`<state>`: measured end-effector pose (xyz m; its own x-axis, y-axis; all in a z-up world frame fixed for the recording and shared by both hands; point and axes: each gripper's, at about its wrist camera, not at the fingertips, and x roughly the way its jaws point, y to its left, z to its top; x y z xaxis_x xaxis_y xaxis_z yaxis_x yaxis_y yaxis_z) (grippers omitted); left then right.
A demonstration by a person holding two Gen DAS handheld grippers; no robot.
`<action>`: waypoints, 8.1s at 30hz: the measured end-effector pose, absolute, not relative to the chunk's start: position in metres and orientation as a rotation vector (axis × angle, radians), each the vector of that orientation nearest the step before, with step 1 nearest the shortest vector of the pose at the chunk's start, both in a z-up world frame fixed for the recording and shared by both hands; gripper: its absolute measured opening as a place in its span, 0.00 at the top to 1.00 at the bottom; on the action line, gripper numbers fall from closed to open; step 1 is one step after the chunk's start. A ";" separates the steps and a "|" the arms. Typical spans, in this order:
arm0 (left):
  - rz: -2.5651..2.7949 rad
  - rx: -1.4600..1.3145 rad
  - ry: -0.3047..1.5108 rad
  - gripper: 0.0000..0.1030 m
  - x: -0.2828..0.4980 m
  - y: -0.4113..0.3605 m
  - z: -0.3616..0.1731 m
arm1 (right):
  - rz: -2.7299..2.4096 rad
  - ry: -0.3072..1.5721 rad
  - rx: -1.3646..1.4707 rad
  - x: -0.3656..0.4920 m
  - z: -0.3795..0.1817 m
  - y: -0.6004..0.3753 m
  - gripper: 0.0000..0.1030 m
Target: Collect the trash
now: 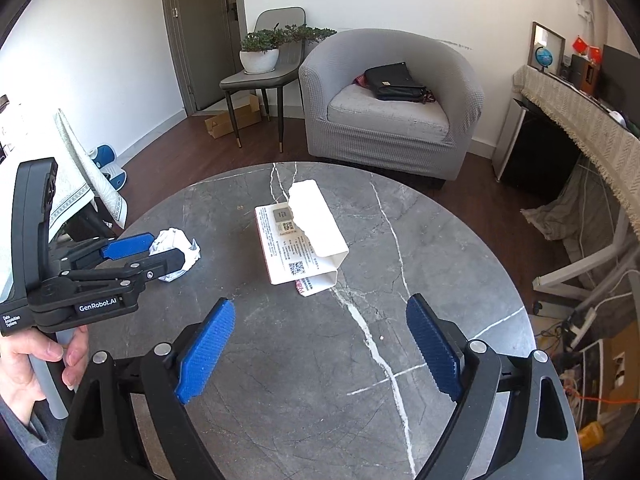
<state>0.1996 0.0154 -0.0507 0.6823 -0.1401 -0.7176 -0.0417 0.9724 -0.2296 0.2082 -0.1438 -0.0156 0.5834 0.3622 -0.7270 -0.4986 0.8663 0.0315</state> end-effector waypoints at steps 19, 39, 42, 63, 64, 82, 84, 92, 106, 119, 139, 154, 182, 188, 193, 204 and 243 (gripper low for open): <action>-0.064 -0.315 0.826 0.49 0.205 0.032 -0.053 | 0.582 0.827 -0.228 0.278 -0.040 -0.116 0.49; -0.072 -0.342 0.806 0.52 0.184 0.054 -0.043 | 0.598 0.770 -0.255 0.246 -0.016 -0.099 0.78; -0.081 -0.327 0.795 0.52 0.175 0.057 -0.037 | 0.593 0.766 -0.260 0.234 -0.014 -0.096 0.78; -0.079 -0.324 0.779 0.51 0.100 0.124 -0.013 | 0.547 0.840 -0.324 0.144 -0.009 -0.029 0.78; -0.078 -0.321 0.778 0.51 0.096 0.126 -0.012 | 0.548 0.844 -0.326 0.140 -0.009 -0.025 0.78; 0.108 -0.363 0.794 0.51 0.046 0.238 -0.015 | 0.647 0.844 -0.295 0.114 -0.010 0.045 0.78; 0.130 -0.356 0.810 0.51 0.043 0.244 -0.020 | 0.670 0.830 -0.312 0.113 -0.012 0.056 0.78; 0.226 -0.376 0.868 0.51 0.029 0.278 -0.048 | 0.770 0.807 -0.332 0.104 -0.014 0.106 0.78; 0.313 -0.405 0.999 0.51 0.008 0.331 -0.112 | 0.858 0.867 -0.321 0.092 -0.024 0.164 0.78; 0.302 -0.486 1.055 0.51 0.003 0.355 -0.146 | 0.895 0.898 -0.429 0.079 -0.056 0.209 0.78; 0.350 -0.535 1.154 0.38 -0.005 0.391 -0.185 | 0.972 0.973 -0.472 0.075 -0.102 0.287 0.78; 0.367 -0.468 1.013 0.55 -0.031 0.394 -0.131 | 0.954 1.025 -0.514 0.076 -0.137 0.309 0.78; 0.342 -0.422 0.796 0.73 -0.056 0.377 -0.041 | 0.954 1.071 -0.489 0.073 -0.170 0.311 0.44; 0.340 -0.403 0.778 0.73 -0.061 0.368 -0.034 | 0.964 0.986 -0.429 0.072 -0.132 0.292 0.44; 0.344 -0.382 0.769 0.73 -0.062 0.360 -0.029 | 0.961 0.918 -0.392 0.070 -0.104 0.274 0.44; 0.362 -0.311 0.739 0.52 -0.066 0.341 -0.021 | 0.881 0.764 -0.332 0.065 -0.043 0.216 0.37; 0.340 -0.121 0.627 0.05 -0.075 0.235 -0.003 | 0.411 0.565 -0.086 0.038 -0.007 -0.081 0.04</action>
